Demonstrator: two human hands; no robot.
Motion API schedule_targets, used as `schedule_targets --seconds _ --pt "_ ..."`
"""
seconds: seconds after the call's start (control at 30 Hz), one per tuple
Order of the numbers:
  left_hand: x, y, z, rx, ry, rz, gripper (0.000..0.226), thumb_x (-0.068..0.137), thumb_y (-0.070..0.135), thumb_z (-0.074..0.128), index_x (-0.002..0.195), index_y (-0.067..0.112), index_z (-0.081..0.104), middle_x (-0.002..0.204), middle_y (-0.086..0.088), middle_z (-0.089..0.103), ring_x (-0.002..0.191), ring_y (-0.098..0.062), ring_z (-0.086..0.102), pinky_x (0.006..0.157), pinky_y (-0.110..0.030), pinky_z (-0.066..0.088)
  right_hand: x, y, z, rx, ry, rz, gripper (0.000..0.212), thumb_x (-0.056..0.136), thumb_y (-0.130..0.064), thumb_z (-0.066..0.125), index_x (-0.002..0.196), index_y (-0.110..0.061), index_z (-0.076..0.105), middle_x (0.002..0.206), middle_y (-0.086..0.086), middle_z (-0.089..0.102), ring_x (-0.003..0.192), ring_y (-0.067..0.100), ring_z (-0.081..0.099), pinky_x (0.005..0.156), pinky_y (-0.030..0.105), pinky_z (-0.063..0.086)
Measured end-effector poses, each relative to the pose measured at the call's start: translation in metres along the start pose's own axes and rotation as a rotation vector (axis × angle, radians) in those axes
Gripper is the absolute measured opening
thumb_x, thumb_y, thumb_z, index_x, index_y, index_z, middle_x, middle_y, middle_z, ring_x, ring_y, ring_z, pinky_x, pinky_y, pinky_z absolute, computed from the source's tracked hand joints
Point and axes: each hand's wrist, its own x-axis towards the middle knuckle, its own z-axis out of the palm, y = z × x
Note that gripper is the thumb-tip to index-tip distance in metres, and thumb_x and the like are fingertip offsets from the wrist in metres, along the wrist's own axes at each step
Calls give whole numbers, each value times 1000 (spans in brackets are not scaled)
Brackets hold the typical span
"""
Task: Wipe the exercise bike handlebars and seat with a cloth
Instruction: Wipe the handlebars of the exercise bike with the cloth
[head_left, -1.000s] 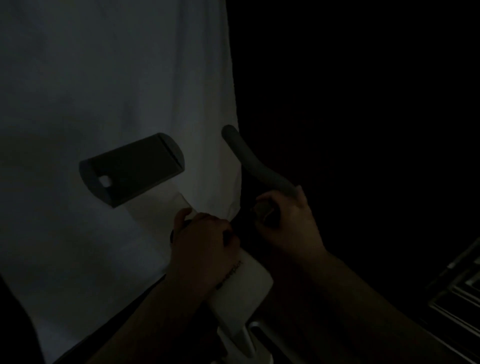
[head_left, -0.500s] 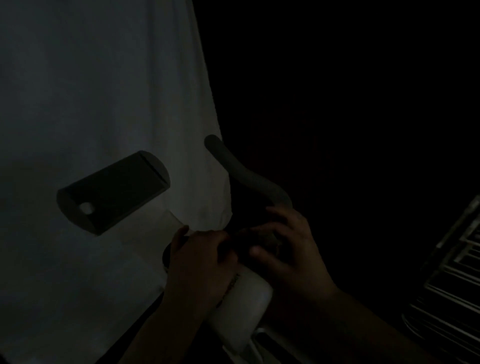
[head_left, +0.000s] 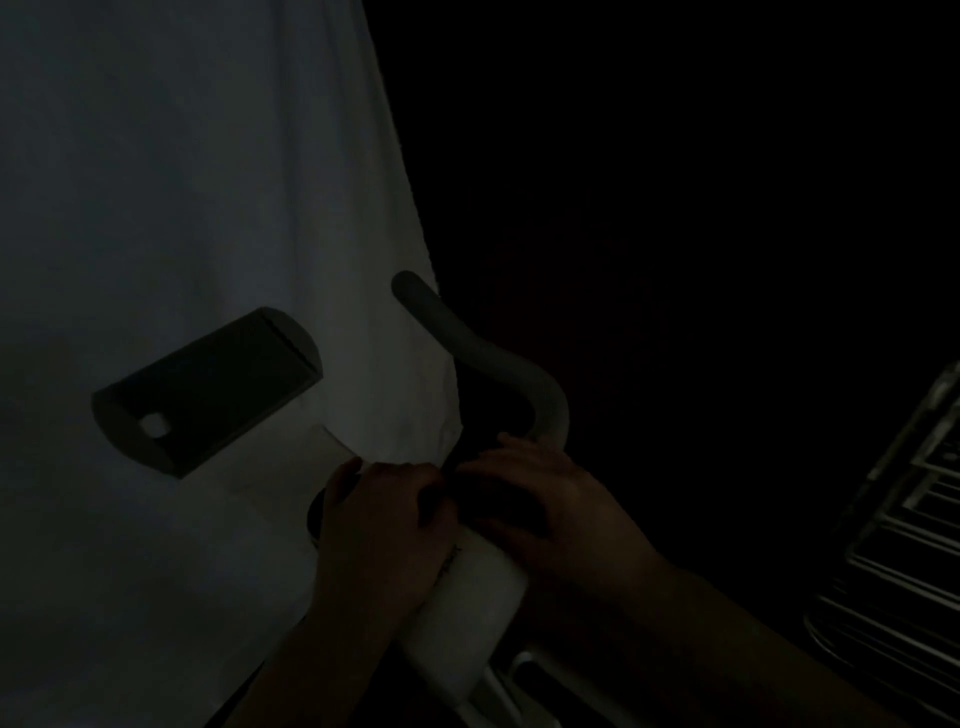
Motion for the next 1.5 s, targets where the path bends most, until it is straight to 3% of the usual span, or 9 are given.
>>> schedule_targets --seconds 0.17,0.4,0.5,0.63,0.8,0.97,1.17,1.3,1.5 --pt "-2 5 -3 -5 3 -62 25 79 38 45 73 32 68 61 21 52 59 11 38 92 -41 41 -7 3 3 -38 230 106 39 82 -17 70 118 -30 64 121 -13 62 115 3 52 98 6 33" --pt "-1 8 -5 36 -48 -78 12 88 33 56 82 35 67 64 25 46 65 11 40 100 -40 37 -13 -2 4 -35 377 143 36 83 -24 66 116 -39 60 112 -25 57 105 2 48 86 14 36" --pt "-1 8 -5 54 -31 -80 21 86 38 48 85 32 68 69 17 55 67 1 40 98 -41 38 -18 -13 11 37 239 -33 27 83 -23 69 108 -33 66 109 -21 63 103 -3 50 87 20 40" --pt "0 8 -6 -4 -45 -73 12 87 32 58 80 35 67 65 21 55 68 2 51 90 -38 41 -1 5 -3 -71 392 192 34 81 -17 72 110 -34 67 95 -40 48 96 -5 42 78 6 36" --pt "0 9 -6 14 -5 -74 12 86 31 58 81 32 68 61 18 51 61 2 43 91 -43 44 -6 -4 -1 -47 181 -32 40 76 -16 74 113 -31 66 102 -24 60 99 4 51 83 14 41" --pt "-1 10 -7 -6 -10 -60 10 85 29 61 79 35 66 59 21 48 63 5 45 91 -42 43 14 15 -15 -31 309 332 43 71 -34 80 108 -31 58 108 -9 54 102 9 54 77 4 35" --pt "0 9 -5 16 -22 -86 12 88 32 56 81 35 66 61 20 51 64 4 47 95 -40 40 10 21 -9 74 282 217 41 77 -56 59 113 -37 64 123 -15 57 122 8 43 102 30 36" --pt "1 10 -7 45 -36 -104 14 88 33 54 88 32 68 71 15 56 72 -2 49 100 -42 38 4 6 5 111 78 29 41 82 -43 63 120 -28 61 123 -13 59 125 -10 39 111 10 7" --pt "-1 10 -6 2 -8 -76 14 87 34 54 80 34 66 57 18 47 61 2 43 91 -39 40 18 13 -7 -63 127 25 35 81 -42 56 110 -24 65 113 -10 66 112 -3 51 119 43 7"
